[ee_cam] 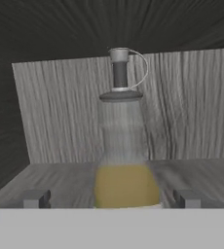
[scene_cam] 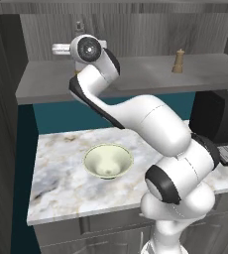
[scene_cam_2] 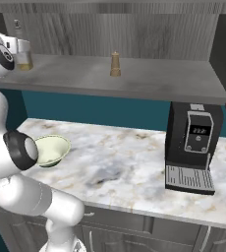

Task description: Retrieve the bottle and the shaker from the cabinet and place them next to the mixing bowl on the counter. Then add garlic from the fridge to the mixing bowl.

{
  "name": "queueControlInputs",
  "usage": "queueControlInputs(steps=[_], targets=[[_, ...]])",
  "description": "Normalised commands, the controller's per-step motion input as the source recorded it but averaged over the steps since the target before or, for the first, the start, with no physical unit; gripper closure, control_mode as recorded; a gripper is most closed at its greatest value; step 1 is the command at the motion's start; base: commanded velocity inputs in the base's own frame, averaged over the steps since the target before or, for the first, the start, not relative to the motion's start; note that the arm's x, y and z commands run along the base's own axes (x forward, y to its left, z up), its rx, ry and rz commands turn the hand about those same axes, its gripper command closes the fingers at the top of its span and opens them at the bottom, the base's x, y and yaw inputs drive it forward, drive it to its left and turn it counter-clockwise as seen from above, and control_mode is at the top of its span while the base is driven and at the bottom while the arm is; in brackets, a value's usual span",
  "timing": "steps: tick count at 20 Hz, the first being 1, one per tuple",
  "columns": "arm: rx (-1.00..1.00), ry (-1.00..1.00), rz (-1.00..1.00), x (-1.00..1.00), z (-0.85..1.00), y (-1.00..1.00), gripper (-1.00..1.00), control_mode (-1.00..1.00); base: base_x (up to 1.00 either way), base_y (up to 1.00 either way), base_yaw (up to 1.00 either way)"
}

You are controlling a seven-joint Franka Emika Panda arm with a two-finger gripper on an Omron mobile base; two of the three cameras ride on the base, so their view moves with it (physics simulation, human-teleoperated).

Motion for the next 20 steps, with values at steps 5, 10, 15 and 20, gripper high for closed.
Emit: queueControlInputs(steps=[5,10,15,20], targets=[[0.00,-0.01,0.00,0.16,-0.13,-0.10,-1.00,-1.00,0.00,0.00,0.00],[0.00,0.00,0.01,0.08,-0.04,-0.14,-1.00,-1.00,0.00,0.00,0.00],[0.00,0.00,0.00,0.09,0.00,-0.02,-1.00,-1.00,0.00,0.00,0.00],[0.00,0.00,0.00,0.02,0.00,0.00,-1.00,-1.00,0.00,0.00,0.00]])
